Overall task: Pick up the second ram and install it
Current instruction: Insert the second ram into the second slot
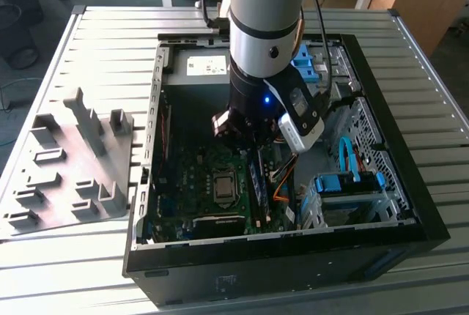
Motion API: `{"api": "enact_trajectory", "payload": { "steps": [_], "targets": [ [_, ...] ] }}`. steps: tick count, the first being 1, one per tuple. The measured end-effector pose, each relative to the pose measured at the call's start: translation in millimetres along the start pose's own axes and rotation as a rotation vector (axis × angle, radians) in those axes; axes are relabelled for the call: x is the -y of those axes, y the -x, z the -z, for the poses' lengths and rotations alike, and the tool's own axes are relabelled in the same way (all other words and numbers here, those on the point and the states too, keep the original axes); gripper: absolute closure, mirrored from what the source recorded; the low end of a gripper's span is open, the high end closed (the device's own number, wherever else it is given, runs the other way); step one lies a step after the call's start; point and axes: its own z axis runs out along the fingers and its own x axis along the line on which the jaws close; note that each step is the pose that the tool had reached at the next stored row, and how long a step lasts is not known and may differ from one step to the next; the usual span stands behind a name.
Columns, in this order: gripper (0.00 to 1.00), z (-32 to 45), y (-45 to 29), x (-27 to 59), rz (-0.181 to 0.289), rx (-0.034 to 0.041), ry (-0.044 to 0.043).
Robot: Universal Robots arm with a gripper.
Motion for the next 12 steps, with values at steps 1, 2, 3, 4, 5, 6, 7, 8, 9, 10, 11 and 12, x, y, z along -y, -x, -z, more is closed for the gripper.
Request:
{"api": "enact_trajectory", "payload": {
  "steps": [1, 2, 3, 4, 5, 6, 7, 8, 9, 10, 11, 12],
  "targets": [
    [0.86, 0.0, 0.0, 0.0, -0.005, 0.0001, -0.0002],
    [0.86, 0.0, 0.0, 0.0, -0.01, 0.0001, -0.0003],
    [0.86, 0.0, 0.0, 0.0, -0.015, 0.0002, -0.0005],
    [0.86, 0.0, 0.0, 0.0, -0.02, 0.0002, -0.0007],
    [0.86, -0.1, 0.0, 0.0, -0.025, 0.0003, -0.0008],
    [0.86, -0.1, 0.0, 0.0, -0.029, 0.0003, -0.001],
    [0.86, -0.1, 0.0, 0.0, -0.033, 0.0004, -0.0011],
    [0.86, -0.1, 0.0, 0.0, -0.038, 0.0004, -0.0013],
    [0.86, -0.1, 0.0, 0.0, -0.042, 0.0005, -0.0014],
    [0.86, -0.1, 0.0, 0.0, -0.047, 0.0005, -0.0015],
    [0.86, -0.1, 0.0, 0.0, -0.051, 0.0006, -0.0016],
    [0.86, -0.1, 0.0, 0.0, -0.055, 0.0006, -0.0018]
  ]
}}
